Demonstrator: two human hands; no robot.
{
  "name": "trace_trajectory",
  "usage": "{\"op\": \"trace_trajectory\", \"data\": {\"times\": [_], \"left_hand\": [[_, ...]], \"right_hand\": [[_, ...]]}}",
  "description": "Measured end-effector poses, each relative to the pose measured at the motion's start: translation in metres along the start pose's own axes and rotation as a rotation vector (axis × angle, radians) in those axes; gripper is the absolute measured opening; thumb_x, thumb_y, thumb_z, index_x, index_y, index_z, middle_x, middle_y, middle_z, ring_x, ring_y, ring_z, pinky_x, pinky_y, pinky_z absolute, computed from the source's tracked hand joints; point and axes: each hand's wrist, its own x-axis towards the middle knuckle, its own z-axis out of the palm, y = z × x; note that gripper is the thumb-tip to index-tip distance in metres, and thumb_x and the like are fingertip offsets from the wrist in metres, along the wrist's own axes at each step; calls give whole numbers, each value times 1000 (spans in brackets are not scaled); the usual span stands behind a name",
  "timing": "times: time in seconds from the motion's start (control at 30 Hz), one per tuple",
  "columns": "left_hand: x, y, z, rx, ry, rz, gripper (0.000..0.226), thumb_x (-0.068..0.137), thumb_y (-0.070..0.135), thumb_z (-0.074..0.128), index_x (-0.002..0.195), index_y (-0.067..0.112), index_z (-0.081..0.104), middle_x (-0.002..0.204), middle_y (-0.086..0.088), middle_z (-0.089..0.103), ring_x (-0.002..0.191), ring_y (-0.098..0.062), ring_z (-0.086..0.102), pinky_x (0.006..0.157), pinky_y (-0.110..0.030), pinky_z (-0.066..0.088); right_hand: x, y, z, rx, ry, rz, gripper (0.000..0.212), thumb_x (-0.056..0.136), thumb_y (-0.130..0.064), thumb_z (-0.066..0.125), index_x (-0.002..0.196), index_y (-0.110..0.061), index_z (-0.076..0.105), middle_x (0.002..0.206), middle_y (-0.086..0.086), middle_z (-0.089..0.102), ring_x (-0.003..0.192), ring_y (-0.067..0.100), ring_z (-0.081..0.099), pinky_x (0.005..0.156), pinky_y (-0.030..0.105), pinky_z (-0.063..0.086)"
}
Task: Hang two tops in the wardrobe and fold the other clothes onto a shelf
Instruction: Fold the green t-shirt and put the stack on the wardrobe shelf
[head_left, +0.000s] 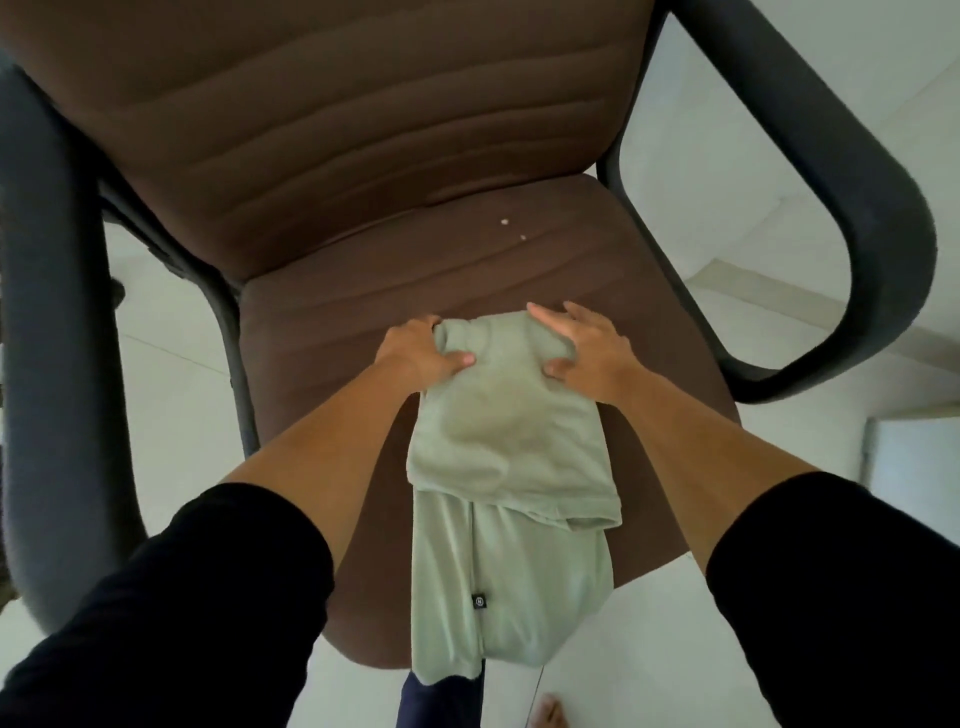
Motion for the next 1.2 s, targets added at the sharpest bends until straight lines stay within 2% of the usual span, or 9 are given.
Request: {"op": "trace_trajectory", "data": {"times": [0.1,0.2,0.4,0.57,0.73,0.93,1.03,1.1,1.2], "left_hand": [[10,4,-6,-16,-53,22,59,81,36,71,134,21,49,130,-6,56,119,-26,53,98,-33,46],[19,11,-16,-57,-31,27,46,82,31,71,125,21,58,123,-5,62,113,-23,57,97,-33,48],[34,51,-57,-228,243,95,26,80,25,73,105,25,65,111,-4,66,104,-21,60,84,-26,48],[24,80,-93,-339,448,271,15,80,8,69,89,18,62,92,5,60,87,-10,55,66,-16,39],[-16,52,-66,-328,470,264,24,79,0,60,80,23,57,99,-2,60,90,-16,55,70,-24,41],[-92,-4,12,-386,444,222,29,77,-7,61,83,22,58,100,-1,57,91,-13,52,70,-15,37],[-129,-36,54,-397,370,148,33,77,-9,52,87,20,63,101,2,56,92,-14,53,78,-19,38],[-145,-49,76,-407,357,94,28,77,-5,52,90,16,65,101,4,55,93,-17,54,80,-22,39],[-146,-46,89,-493,460,32,17,83,14,59,99,11,63,101,2,59,95,-17,54,82,-23,38]], "right_hand": [[14,-8,-1,-43,25,32,77,83,-23,67,147,-35,25,135,9,40,128,29,34,105,44,32],[29,-17,-17,-198,114,28,35,85,-22,61,120,-15,61,117,13,60,114,33,53,90,37,45],[42,-38,-75,-318,381,109,19,91,-22,52,102,-17,66,103,11,63,108,31,52,90,38,39],[34,-53,-113,-335,558,33,36,94,-17,46,125,-29,60,105,13,57,106,31,47,78,35,29],[-10,-52,-96,-342,494,-61,42,89,-19,52,128,-33,57,107,10,59,107,29,48,85,38,32],[-92,-28,-20,-340,336,-152,50,82,-21,57,131,-31,53,109,4,63,108,26,49,87,36,32],[-128,-10,28,-375,158,-173,50,83,-25,57,132,-32,50,114,2,60,112,24,47,90,36,32],[-144,5,58,-230,8,-95,53,83,-35,60,134,-35,47,120,2,52,119,23,41,100,39,33],[-145,16,82,126,119,70,54,85,-45,60,135,-30,48,126,6,42,124,23,37,107,42,33]]}}
